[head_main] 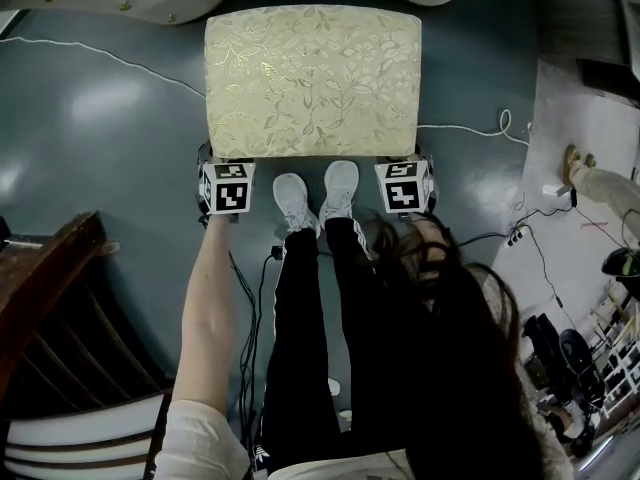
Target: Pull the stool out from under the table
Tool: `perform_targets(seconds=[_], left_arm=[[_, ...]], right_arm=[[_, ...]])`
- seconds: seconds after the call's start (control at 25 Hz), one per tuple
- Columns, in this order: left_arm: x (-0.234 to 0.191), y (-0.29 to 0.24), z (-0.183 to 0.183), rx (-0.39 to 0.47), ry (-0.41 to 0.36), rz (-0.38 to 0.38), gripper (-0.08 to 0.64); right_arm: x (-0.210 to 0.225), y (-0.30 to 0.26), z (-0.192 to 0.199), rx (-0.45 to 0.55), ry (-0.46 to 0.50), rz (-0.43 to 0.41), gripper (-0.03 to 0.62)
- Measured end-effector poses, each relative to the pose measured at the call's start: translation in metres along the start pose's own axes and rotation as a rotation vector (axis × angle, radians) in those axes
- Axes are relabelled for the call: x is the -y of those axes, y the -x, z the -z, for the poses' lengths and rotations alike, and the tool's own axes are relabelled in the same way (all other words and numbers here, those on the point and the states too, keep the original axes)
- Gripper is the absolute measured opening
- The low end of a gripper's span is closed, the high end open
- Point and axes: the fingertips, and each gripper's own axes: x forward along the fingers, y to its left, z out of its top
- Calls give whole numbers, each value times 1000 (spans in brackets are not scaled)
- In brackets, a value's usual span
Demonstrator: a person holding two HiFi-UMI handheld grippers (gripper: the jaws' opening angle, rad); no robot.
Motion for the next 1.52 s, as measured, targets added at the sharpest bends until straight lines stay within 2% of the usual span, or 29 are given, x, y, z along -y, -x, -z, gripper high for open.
perform_targets(seconds=[0.56, 0.72, 0.76, 1.0, 1.16, 1.28, 1.4, 1.52], left_arm=[[0, 2, 1, -13, -10, 22, 259], [2, 3, 7, -33, 71, 25, 260], [3, 4, 10, -42, 92, 31, 310], [-1, 19, 14, -68, 117, 18, 313], [-3, 50, 15, -88, 144, 13, 313], [4, 91, 15, -94, 198, 13, 313], [14, 125, -10, -47, 244, 18, 313], [30, 165, -31, -31, 243, 38, 313]], right_arm=[[-1, -1, 2, -6, -44, 21, 261], [-3, 2, 6, -20, -42, 4, 267], [-3, 3, 6, -23, -44, 1, 269], [5, 20, 3, -33, -41, 14, 276], [2, 51, 5, -61, -78, 22, 276], [-12, 85, 9, -73, -111, 17, 276], [-17, 125, -10, -63, -142, 12, 276], [-13, 172, -35, -29, -107, 13, 276]])
